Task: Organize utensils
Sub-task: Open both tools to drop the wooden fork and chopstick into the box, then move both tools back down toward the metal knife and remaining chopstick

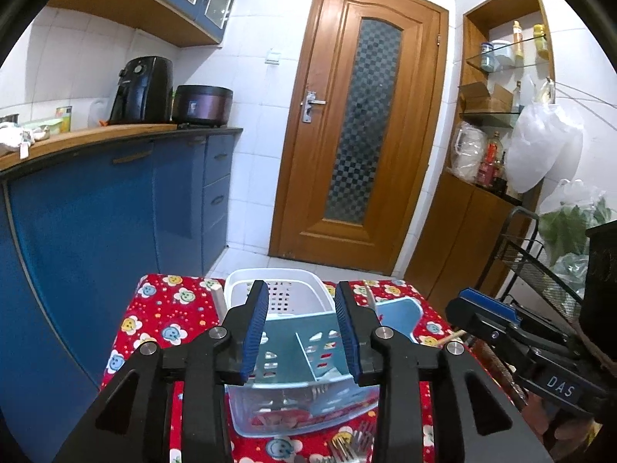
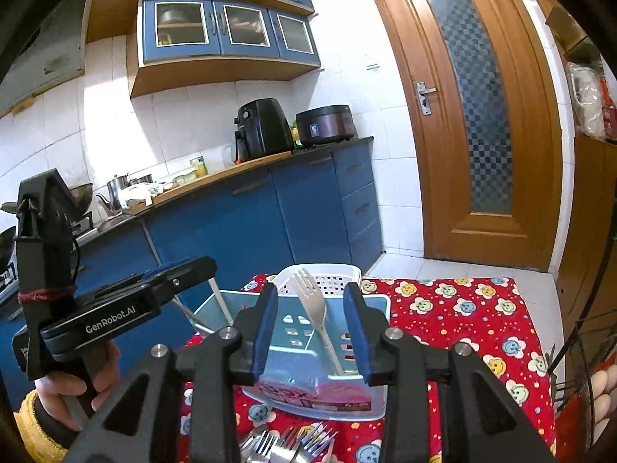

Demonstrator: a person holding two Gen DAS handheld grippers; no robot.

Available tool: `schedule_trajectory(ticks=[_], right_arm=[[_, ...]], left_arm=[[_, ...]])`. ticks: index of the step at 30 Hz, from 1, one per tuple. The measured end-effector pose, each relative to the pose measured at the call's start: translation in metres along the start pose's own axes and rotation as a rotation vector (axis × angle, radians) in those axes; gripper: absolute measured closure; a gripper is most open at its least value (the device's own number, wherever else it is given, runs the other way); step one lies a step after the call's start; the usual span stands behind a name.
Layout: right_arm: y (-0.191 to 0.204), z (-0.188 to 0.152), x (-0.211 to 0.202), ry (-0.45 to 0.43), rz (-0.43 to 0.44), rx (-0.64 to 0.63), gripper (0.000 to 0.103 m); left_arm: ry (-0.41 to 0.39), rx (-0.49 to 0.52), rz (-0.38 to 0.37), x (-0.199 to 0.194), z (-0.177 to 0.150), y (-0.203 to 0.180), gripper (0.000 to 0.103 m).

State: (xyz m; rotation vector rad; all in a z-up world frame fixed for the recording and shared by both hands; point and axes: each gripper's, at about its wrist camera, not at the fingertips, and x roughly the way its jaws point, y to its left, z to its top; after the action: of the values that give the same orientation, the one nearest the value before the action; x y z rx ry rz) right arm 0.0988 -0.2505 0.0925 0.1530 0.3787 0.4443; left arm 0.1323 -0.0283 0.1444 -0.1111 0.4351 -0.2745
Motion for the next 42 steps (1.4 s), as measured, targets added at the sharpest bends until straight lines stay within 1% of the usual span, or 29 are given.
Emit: schedule_trajectory(ticks=[6,15,21,33,42], right_arm=[[0.003,-0.008,-0.013,0.020,0.022,0.035,0.065],[0.013,-0.024,-0.032,0.048,0.022,0.065,0.065],[0.015,-0.039,-0.040,0.079,0.018,0.088,0.065],[0.008,-0.067,-0.049,0.143,-0.005,0.143,0.065],[0.001,-0.086,-0.052,0.192,-0.015,0.186,0.065]], left_arm=[[0.019,0.018,0.007,-0.017,-0.007,-0.001,0.066],[0.039,0.001,0.010,-0.046,-0.022,0.004,0.066],[0.067,0.003,0.012,-0.057,-0.034,0.004,0.066],[0.145,-0.007,0.015,-0.062,-0.059,0.005,0.066],[0.209,-0.020,0.024,-0.058,-0.079,0.007,0.066]])
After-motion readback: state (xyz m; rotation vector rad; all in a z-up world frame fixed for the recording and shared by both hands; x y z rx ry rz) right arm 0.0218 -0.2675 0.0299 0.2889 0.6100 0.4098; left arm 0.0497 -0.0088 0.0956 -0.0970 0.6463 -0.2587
